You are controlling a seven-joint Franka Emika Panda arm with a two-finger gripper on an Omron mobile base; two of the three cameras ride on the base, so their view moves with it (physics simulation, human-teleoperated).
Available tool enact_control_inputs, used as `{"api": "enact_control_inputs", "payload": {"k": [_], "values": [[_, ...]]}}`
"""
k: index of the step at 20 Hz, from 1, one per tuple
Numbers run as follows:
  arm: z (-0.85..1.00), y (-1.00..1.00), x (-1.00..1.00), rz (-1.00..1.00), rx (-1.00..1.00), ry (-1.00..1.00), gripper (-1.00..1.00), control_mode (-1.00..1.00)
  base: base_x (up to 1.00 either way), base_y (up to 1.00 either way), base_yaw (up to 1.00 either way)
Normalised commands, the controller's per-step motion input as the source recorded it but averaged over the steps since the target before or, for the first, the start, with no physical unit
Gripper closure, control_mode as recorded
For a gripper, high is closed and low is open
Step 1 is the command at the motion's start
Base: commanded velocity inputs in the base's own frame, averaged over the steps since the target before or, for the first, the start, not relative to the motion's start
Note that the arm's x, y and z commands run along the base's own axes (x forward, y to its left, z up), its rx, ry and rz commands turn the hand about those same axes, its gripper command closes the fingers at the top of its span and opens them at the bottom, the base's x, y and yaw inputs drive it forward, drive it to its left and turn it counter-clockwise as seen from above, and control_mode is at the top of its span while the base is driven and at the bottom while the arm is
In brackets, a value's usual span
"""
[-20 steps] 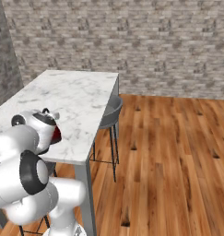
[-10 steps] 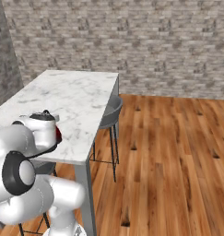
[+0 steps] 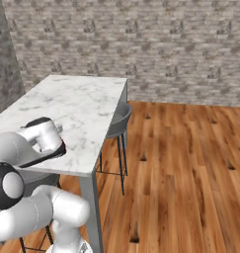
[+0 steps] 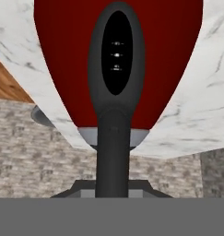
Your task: The kettle is done boiling. Turn off the stove, then wait for 300 timesteps before moving the kettle to the dining table.
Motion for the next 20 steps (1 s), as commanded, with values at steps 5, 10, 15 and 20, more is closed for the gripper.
{"api": "enact_control_inputs", "payload": {"k": [5,10,15,20], "values": [[-0.18,0.0,0.0,0.0,0.0,-0.01,1.0,-1.0,0.0,0.0,0.0],[-0.16,0.0,0.0,0.0,0.0,0.0,1.0,-1.0,0.0,0.0,0.0],[-0.16,0.0,0.0,0.0,0.0,-0.04,1.0,-1.0,0.0,0.0,0.0],[-0.14,0.0,0.0,0.0,0.0,-0.07,1.0,-1.0,0.0,0.0,0.0]]}}
